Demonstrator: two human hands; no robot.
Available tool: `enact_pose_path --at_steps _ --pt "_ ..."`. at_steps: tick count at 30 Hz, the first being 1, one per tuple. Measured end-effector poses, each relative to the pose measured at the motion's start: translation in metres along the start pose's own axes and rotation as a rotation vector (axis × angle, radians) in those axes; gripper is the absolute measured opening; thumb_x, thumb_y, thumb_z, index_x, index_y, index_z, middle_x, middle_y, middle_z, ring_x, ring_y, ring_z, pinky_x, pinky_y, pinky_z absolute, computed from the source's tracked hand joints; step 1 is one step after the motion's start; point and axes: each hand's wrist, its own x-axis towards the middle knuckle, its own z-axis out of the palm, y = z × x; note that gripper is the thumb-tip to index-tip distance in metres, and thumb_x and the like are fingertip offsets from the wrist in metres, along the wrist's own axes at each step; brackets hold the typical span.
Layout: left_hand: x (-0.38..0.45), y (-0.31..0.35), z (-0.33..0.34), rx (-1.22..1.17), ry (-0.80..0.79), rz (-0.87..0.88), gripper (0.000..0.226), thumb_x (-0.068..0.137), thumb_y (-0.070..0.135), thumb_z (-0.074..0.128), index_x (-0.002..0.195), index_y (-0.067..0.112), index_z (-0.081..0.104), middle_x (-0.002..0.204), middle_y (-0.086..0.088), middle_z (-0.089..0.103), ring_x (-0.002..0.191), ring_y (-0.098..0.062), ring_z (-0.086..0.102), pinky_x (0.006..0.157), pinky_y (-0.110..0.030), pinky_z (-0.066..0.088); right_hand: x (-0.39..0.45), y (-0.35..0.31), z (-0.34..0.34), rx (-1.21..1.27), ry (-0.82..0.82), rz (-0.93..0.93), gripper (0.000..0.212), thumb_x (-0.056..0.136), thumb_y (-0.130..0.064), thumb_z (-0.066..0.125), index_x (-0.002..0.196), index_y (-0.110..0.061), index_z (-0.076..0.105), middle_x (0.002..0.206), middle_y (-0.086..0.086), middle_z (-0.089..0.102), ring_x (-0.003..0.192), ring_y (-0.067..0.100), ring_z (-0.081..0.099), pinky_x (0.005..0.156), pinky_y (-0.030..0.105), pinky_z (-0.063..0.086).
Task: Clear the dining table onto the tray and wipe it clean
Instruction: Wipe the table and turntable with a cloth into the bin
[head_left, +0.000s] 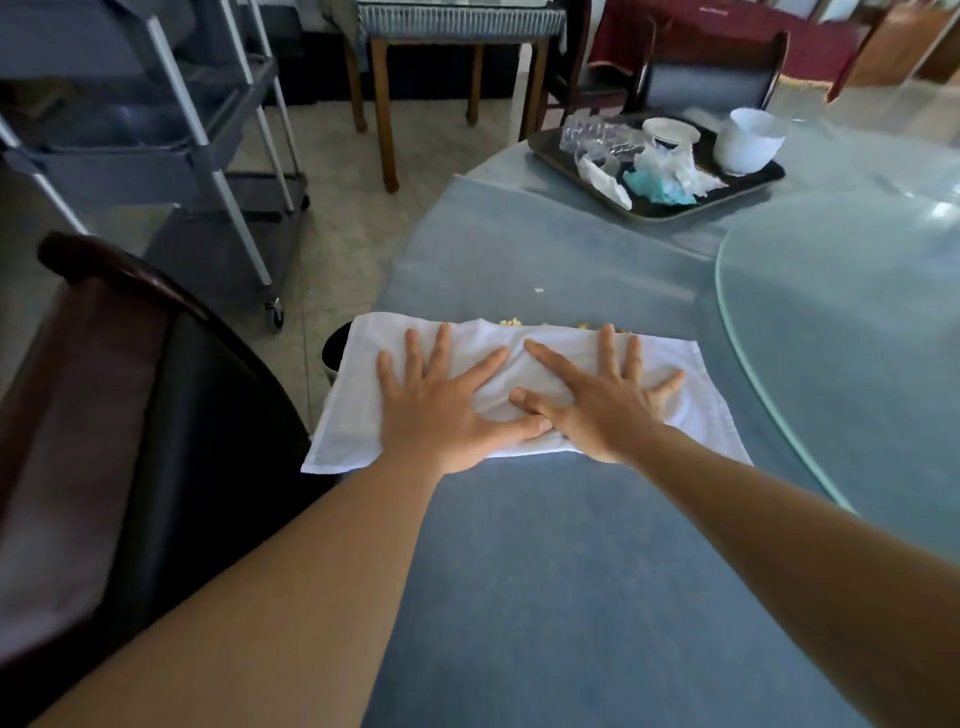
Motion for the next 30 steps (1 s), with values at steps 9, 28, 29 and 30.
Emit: enact_pose_path --at_steps 9,28,29,30 --pt "0.111 -0.024 -0.027 0.029 -0.019 0.077 0.102 0.061 0.104 0.027 0.148 0.065 -0.007 0.169 0.003 -0.019 0.153 -0.033 -0.022 0.120 -0.061 -0.010 0.099 -0.029 -0.023 -0.016 0.025 0.070 0.078 0.065 -0.105 0.016 0.136 -0.083 -0.007 0.170 0.002 -0.024 0.155 0.038 -0.024 0.108 0.083 -0.012" --pt "0.275 -0.037 -0.051 0.055 -0.079 0.377 0.105 0.056 0.107 0.018 0.148 0.065 -0.010 0.168 -0.002 -0.021 0.152 -0.036 -0.024 0.118 -0.065 -0.012 0.202 -0.047 -0.045 0.013 0.065 0.347 0.082 0.051 -0.108 0.002 0.129 -0.087 -0.013 0.170 -0.002 -0.024 0.156 0.038 -0.020 0.108 0.086 -0.006" --pt "0.279 -0.038 -0.051 0.058 -0.077 0.387 0.105 0.056 0.107 0.018 0.148 0.064 -0.010 0.168 -0.002 -0.021 0.152 -0.037 -0.024 0.117 -0.065 -0.012 0.204 -0.047 -0.045 0.014 0.071 0.351 0.083 0.049 -0.108 0.001 0.128 -0.088 -0.013 0.170 -0.002 -0.024 0.156 0.038 -0.020 0.108 0.086 -0.006" --pt "0.283 -0.038 -0.051 0.065 -0.075 0.394 0.105 0.057 0.107 0.018 0.149 0.064 -0.010 0.168 -0.003 -0.020 0.152 -0.037 -0.024 0.117 -0.065 -0.012 0.206 -0.048 -0.045 0.017 0.078 0.355 0.084 0.048 -0.109 0.000 0.128 -0.088 -0.012 0.171 -0.002 -0.023 0.156 0.038 -0.019 0.108 0.086 -0.006"
